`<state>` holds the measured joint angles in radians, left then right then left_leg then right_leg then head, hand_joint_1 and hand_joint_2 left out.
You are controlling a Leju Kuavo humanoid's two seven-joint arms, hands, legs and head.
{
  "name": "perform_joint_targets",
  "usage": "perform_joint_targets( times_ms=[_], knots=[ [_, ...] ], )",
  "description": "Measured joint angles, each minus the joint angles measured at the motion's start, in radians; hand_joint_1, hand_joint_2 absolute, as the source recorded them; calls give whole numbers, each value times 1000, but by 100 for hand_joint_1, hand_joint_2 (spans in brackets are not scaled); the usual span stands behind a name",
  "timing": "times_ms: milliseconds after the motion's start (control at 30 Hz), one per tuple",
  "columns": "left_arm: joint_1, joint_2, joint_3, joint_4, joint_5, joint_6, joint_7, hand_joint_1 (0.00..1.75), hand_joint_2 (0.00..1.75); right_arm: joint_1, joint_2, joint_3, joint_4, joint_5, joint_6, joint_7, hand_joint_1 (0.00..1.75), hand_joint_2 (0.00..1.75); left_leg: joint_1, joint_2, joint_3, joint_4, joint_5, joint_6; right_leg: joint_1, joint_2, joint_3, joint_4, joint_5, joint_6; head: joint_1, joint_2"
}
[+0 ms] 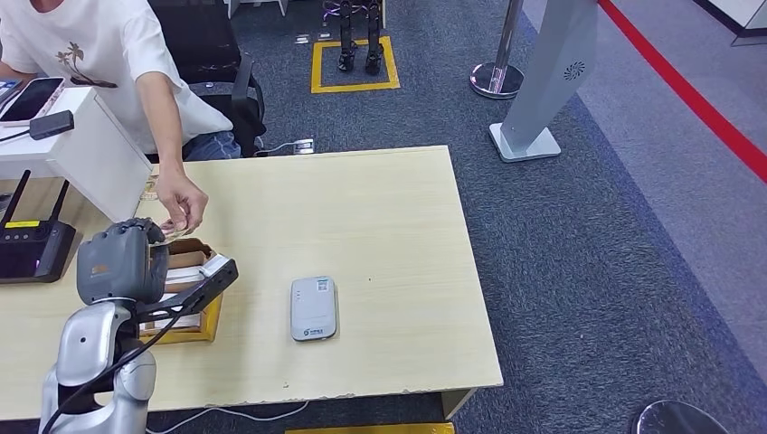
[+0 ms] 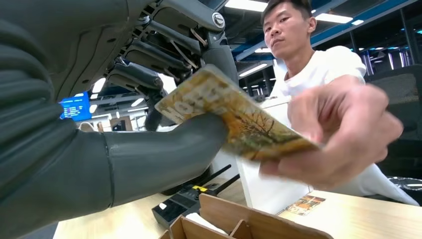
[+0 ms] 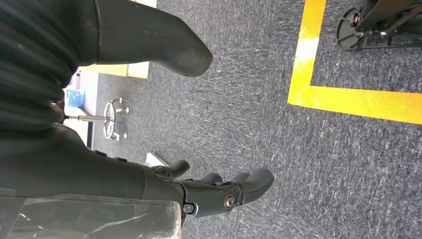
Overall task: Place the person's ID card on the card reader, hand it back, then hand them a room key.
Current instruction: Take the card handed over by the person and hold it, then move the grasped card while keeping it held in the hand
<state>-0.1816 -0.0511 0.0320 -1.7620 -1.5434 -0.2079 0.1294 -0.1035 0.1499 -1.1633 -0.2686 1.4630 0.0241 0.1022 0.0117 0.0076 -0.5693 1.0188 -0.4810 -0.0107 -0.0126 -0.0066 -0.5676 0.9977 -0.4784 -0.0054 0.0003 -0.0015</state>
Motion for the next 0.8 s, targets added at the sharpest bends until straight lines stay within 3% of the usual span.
perform_joint_targets(
  times_ms=[567,800],
  knots=[
    [-2,-14,-9,15,1,12,-26,175,175,0,0,7,0,2,0,3,0,175,0,0,0,0,0,0,0,0,0,0,0,0,0,0],
    [4,-42,-58,38,0,45,-36,175,175,0,0,14,0,6,0,3,0,175,0,0,0,0,0,0,0,0,0,0,0,0,0,0]
  ],
)
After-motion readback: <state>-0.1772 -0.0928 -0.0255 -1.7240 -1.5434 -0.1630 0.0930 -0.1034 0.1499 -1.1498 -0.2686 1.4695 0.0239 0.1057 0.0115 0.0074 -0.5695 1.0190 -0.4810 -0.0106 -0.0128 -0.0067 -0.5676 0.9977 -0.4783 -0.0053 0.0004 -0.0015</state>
